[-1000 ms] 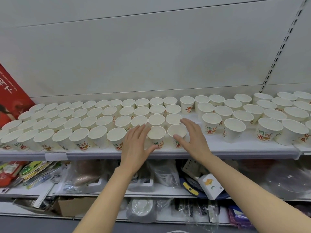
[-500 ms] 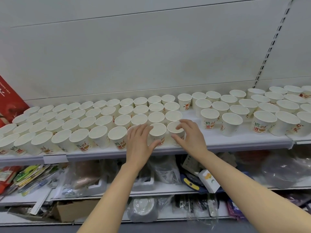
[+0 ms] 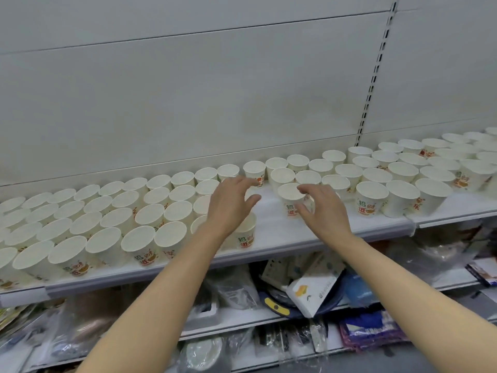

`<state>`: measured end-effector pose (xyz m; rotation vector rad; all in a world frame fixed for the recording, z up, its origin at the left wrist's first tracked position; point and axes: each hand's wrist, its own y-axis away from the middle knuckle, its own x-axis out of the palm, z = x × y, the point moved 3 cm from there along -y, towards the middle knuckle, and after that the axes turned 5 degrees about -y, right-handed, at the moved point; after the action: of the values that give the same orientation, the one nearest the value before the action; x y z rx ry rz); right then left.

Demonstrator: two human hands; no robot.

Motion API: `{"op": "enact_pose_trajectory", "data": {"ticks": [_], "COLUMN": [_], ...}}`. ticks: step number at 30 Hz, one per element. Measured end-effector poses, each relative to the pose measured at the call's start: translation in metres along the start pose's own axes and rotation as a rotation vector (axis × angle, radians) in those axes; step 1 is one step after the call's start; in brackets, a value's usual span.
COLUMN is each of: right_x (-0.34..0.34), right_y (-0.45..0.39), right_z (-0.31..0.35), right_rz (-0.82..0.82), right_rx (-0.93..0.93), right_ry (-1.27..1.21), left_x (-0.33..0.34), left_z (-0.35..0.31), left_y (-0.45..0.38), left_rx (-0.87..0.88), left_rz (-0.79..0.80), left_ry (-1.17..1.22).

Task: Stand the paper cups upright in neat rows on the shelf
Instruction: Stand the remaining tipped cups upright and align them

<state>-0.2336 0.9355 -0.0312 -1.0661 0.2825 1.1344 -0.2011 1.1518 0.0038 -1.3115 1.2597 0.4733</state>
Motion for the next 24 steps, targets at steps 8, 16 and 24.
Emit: {"op": "enact_pose_trajectory", "data": {"ticks": [8, 16, 24], "right_x": [-0.025, -0.016, 0.024], "right_y": [-0.029, -0.058, -0.141], "right_z": [-0.063, -0.085, -0.081], "right_rz": [0.129, 0.137, 0.338], "right_rx": [-0.134, -0.262, -0.123], "right_ry": [0.129, -0.051, -0.010], "left_x": [0.062, 0.068, 0.070], "left_z": [-0.070, -0.062, 0.013], "left_y": [-0.051, -0.069, -0.132], "left_rx": [0.203, -0.001, -0.204], "left_rz": [0.208, 0.134, 0.250], "left_ry": [-0.174, -0.021, -0.313]}}
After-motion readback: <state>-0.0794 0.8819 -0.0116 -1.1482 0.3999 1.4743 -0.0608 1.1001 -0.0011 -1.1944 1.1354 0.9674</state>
